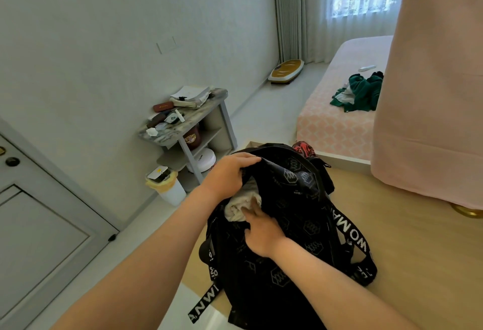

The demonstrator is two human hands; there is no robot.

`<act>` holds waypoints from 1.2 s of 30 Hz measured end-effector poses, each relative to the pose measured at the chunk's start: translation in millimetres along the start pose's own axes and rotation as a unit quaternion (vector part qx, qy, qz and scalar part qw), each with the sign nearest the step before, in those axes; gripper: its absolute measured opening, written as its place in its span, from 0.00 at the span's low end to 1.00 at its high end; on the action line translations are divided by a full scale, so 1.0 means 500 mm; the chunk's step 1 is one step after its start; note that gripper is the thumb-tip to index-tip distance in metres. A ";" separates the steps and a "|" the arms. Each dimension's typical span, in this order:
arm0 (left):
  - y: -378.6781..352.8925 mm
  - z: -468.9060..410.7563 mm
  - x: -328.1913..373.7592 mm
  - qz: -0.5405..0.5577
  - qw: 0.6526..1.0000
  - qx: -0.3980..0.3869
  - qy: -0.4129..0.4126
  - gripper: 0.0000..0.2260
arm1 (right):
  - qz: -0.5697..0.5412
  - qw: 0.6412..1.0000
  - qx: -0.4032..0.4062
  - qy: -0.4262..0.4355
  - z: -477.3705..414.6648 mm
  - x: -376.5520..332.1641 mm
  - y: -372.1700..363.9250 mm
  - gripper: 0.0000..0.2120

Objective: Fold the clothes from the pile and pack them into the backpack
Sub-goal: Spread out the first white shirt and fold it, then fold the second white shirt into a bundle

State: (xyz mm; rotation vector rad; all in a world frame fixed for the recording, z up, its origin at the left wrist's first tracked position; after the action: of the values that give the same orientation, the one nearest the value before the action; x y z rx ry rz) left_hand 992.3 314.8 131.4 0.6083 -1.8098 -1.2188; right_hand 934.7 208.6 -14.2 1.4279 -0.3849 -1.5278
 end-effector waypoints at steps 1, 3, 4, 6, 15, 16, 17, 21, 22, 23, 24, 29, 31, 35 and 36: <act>0.005 0.000 -0.005 -0.004 1.000 -0.003 0.002 0.29 | 0.007 1.000 0.013 0.007 0.009 0.002 0.008 0.29; 0.007 0.000 -0.005 -0.013 1.000 -0.014 0.003 0.28 | -0.006 0.994 0.102 0.035 0.032 0.007 0.022 0.24; 0.004 0.001 -0.004 -0.016 1.000 -0.019 0.006 0.28 | -0.012 0.983 0.174 0.064 0.044 0.009 0.033 0.20; -0.003 0.005 0.001 -0.017 0.999 -0.033 0.018 0.26 | -0.009 0.940 0.316 0.128 0.069 0.017 0.065 0.12; -0.050 -0.053 0.142 0.059 0.987 -0.145 0.029 0.04 | 0.034 0.950 0.311 -0.008 0.200 0.126 0.249 0.10; -0.069 -0.063 0.170 0.069 0.983 -0.167 0.027 0.05 | 0.040 0.958 0.282 -0.042 0.224 0.145 0.261 0.12; -0.092 -0.074 0.198 0.074 0.980 -0.186 0.017 0.06 | 0.042 0.964 0.253 -0.077 0.252 0.166 0.274 0.13; -0.207 -0.119 0.347 0.077 0.962 -0.258 -0.037 0.10 | 0.013 0.966 0.162 -0.202 0.393 0.272 0.317 0.16; -0.238 -0.128 0.392 0.081 0.957 -0.273 -0.048 0.11 | -0.004 0.960 0.153 -0.233 0.437 0.305 0.328 0.16; -0.269 -0.135 0.439 0.087 0.953 -0.283 -0.064 0.11 | -0.021 0.953 0.150 -0.263 0.484 0.341 0.338 0.16; -0.298 -0.141 0.488 0.091 0.949 -0.290 -0.081 0.11 | -0.040 0.944 0.152 -0.290 0.532 0.379 0.346 0.16; -0.449 -0.173 0.749 0.073 0.933 -0.315 -0.160 0.12 | -0.103 0.892 0.190 -0.396 0.801 0.573 0.384 0.14; -0.505 -0.186 0.855 0.069 0.925 -0.328 -0.181 0.13 | -0.112 0.873 0.203 -0.429 0.903 0.650 0.399 0.14; -0.591 -0.206 1.053 0.061 0.901 -0.376 -0.207 0.15 | -0.080 0.841 0.233 -0.482 1.073 0.783 0.437 0.15; -0.609 -0.211 1.097 0.060 0.896 -0.385 -0.212 0.15 | -0.036 0.835 0.241 -0.493 1.107 0.810 0.448 0.15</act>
State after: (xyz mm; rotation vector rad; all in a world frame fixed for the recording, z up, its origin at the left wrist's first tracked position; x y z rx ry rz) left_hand 777.2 -281.5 78.0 -0.2395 -1.4637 -1.9197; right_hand 602.0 -426.7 66.5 0.8638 -1.4325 -2.2604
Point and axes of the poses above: each hand's wrist, its own z-axis away from the middle knuckle, its own y-axis out of the back of the hand, x = y × z, the point moved 1 cm from there along -z, towards the middle knuckle, and after that the axes turned 3 degrees about -x, right-handed, at the moved point
